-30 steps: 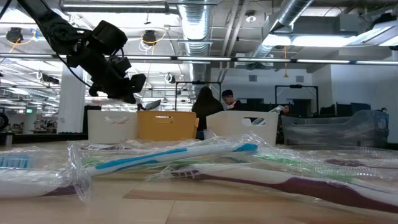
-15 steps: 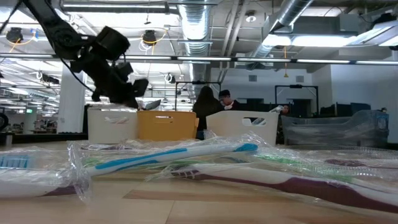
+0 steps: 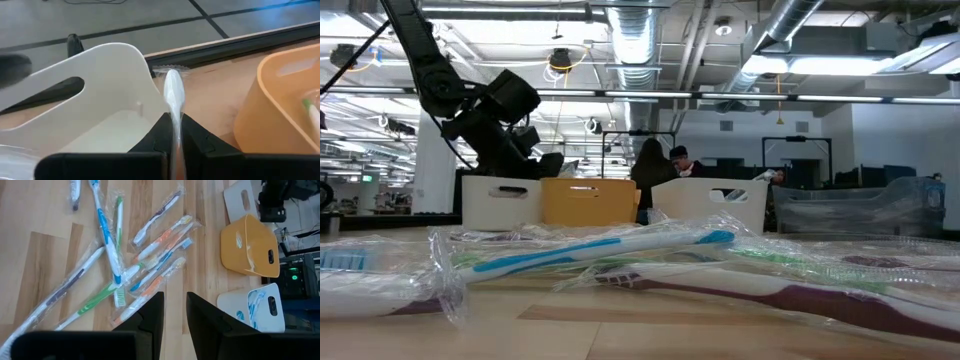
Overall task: Pick & Place Toothbrushes
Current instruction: Put the white orange toothbrush into the left white bin
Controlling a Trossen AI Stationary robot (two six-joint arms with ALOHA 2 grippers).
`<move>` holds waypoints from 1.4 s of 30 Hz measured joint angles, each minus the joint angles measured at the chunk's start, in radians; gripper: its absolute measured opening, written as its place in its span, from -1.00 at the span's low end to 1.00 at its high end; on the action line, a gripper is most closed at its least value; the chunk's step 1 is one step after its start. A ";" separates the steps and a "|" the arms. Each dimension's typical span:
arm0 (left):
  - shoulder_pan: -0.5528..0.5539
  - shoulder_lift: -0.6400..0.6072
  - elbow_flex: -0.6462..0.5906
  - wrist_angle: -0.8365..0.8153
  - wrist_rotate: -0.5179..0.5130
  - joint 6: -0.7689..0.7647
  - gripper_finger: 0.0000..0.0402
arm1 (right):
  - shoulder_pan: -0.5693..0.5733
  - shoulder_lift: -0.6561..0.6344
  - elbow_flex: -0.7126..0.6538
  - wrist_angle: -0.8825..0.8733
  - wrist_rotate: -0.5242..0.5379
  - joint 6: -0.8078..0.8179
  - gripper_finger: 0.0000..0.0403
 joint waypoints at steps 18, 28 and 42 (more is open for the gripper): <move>0.041 0.001 -0.005 -0.145 0.127 -0.029 -0.89 | -0.004 0.000 0.000 0.007 0.001 -0.003 -0.63; 0.039 -0.145 -0.006 -0.169 0.246 0.022 -0.81 | -0.009 0.000 0.000 0.003 0.001 -0.004 -0.63; 0.045 -0.262 -0.005 -0.363 0.237 0.027 -0.48 | -0.009 0.000 0.000 0.003 0.001 -0.003 -0.63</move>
